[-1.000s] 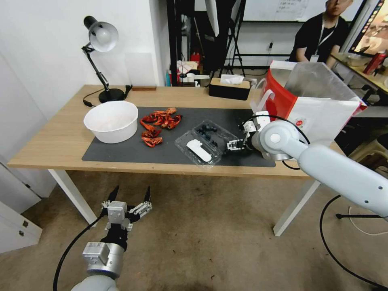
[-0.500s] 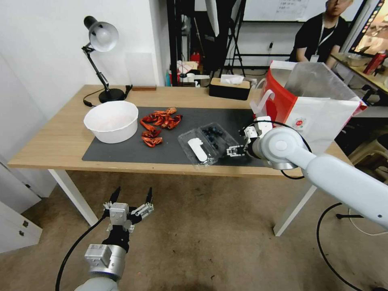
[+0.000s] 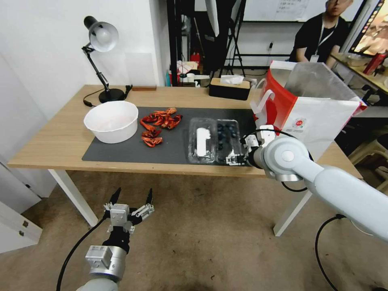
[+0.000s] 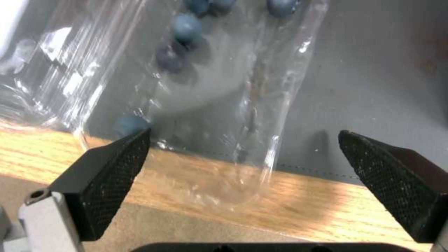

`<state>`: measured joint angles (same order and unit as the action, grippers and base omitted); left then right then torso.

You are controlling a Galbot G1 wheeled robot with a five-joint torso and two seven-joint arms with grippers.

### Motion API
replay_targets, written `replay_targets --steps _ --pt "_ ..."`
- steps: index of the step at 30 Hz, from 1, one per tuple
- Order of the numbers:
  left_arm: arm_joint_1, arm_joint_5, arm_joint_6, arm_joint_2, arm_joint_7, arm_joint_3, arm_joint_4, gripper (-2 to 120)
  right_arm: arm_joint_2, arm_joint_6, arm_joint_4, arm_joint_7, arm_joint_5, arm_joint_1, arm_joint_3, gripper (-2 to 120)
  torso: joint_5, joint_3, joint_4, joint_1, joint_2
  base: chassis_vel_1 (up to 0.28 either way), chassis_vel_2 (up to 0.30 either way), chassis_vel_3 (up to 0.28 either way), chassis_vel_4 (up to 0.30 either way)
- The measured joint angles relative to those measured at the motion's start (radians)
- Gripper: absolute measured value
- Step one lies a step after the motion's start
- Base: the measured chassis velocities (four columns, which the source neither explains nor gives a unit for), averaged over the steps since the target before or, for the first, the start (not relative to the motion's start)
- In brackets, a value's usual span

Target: Close the takeout container lid, then place the container into the takeout bag.

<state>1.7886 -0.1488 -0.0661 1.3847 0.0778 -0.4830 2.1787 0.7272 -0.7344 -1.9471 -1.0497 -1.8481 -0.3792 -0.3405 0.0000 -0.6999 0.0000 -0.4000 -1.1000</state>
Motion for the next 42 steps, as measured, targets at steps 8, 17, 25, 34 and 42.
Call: replay_targets --steps 8,17,25,34,42 --pt "0.009 0.011 -0.011 0.012 0.0 0.001 0.001 100 0.005 0.0 0.014 0.025 0.01 0.006 0.003 100 0.0 0.0 0.0 0.0 0.0 0.0 0.0 0.0 0.0" --pt "0.017 0.014 -0.015 0.013 0.001 -0.004 0.002 100 -0.003 0.001 0.018 0.179 0.233 -0.015 0.059 100 -0.0001 0.0 0.0001 0.0 0.0 0.0 0.0 0.0 0.0" --pt "0.016 0.008 -0.013 0.005 0.003 -0.008 0.008 100 -0.051 0.165 -0.069 0.542 0.53 -0.224 0.265 100 0.0001 0.0 0.0001 0.0 0.0 0.0 0.0 0.0 0.0" --pt "0.011 -0.005 -0.011 0.004 0.0 -0.001 0.006 100 -0.056 0.521 -0.151 0.824 0.877 -0.56 0.49 100 0.0002 0.0 -0.0001 0.0 0.0 0.0 0.0 0.0 0.0" --pt "0.012 -0.027 -0.01 0.005 -0.004 0.003 0.017 100 0.044 0.835 -0.184 0.899 1.155 -0.86 0.631 100 0.0005 0.0 0.0005 0.0 0.0 0.0 0.0 0.0 0.0"
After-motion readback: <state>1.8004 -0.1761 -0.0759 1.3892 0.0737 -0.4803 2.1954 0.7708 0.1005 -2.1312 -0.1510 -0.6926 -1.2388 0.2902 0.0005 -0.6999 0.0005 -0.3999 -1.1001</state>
